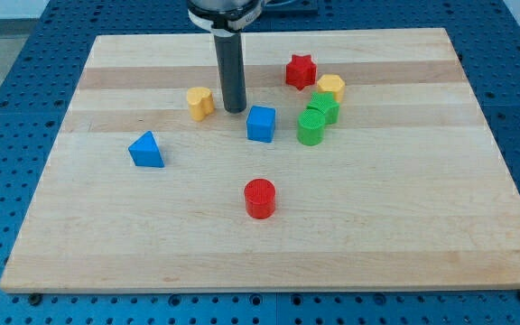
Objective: Push the blue cube towards the top side of the red circle
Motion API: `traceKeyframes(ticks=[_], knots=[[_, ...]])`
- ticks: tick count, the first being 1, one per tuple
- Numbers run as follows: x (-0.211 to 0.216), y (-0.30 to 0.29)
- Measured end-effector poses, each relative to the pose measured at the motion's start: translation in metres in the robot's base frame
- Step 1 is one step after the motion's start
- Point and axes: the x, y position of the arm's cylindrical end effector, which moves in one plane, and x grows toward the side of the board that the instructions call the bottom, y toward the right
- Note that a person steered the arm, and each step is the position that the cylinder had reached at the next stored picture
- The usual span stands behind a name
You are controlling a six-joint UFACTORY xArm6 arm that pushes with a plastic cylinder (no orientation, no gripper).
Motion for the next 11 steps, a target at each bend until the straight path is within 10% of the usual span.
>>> traceKeyframes(ticks=[11], knots=[[0.039,0.036]])
